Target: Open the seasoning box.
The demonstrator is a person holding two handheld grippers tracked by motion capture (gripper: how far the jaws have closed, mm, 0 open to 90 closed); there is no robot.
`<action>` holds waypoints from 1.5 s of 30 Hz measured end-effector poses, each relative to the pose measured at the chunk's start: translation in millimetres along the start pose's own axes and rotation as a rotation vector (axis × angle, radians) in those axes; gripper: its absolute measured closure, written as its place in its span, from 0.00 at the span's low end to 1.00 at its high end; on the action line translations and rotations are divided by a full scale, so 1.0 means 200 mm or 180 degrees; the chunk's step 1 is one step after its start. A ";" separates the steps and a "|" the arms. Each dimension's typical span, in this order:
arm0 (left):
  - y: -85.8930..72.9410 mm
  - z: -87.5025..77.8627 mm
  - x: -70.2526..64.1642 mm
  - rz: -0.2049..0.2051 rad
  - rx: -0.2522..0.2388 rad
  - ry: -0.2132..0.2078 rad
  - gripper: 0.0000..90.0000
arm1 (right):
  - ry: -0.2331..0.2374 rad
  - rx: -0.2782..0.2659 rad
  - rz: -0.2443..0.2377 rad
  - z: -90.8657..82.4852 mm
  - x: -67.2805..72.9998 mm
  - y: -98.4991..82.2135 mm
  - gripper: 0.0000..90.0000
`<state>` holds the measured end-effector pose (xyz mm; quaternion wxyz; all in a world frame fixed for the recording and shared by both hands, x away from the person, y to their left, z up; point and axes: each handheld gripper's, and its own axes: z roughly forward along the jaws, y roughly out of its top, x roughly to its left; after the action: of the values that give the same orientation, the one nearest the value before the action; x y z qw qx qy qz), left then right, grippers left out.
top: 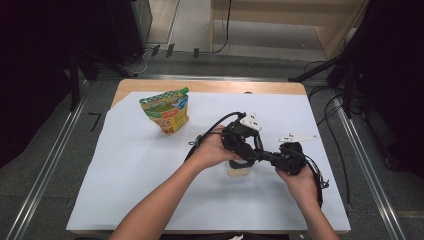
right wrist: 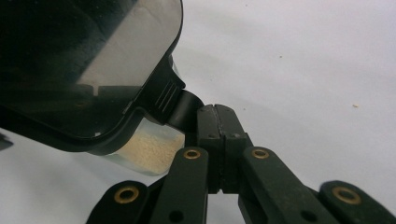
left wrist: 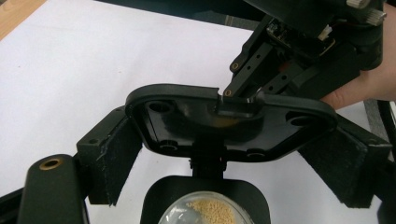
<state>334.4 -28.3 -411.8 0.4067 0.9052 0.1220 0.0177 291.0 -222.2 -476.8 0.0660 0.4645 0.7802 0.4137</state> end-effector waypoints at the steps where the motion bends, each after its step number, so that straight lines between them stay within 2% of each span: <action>1: 0.00 0.00 0.00 0.0008 0.0000 0.0005 0.18 | -0.0001 -0.0001 0.0000 0.00 0.00 0.00 1.00; 11: 0.01 0.04 0.01 -0.0022 -0.0080 -0.0049 0.18 | 0.0017 -0.0022 0.0013 0.00 0.00 0.00 1.00; 21: 0.02 0.05 0.00 -0.0021 -0.0091 -0.0040 0.18 | 0.0031 -0.0022 0.0050 0.00 0.00 -0.01 1.00; 37: 0.02 0.01 -0.01 -0.0015 -0.0046 0.0038 0.18 | 0.0032 -0.0014 0.0017 0.00 0.00 -0.01 1.00; 45: 0.01 -0.04 0.00 -0.0077 -0.0043 -0.0018 0.17 | 0.0038 -0.0012 0.0020 0.00 0.00 -0.01 1.00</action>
<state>333.0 -23.1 -405.1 0.4133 0.9009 0.1318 0.0110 290.4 -223.4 -477.6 0.0609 0.4644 0.7784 0.4180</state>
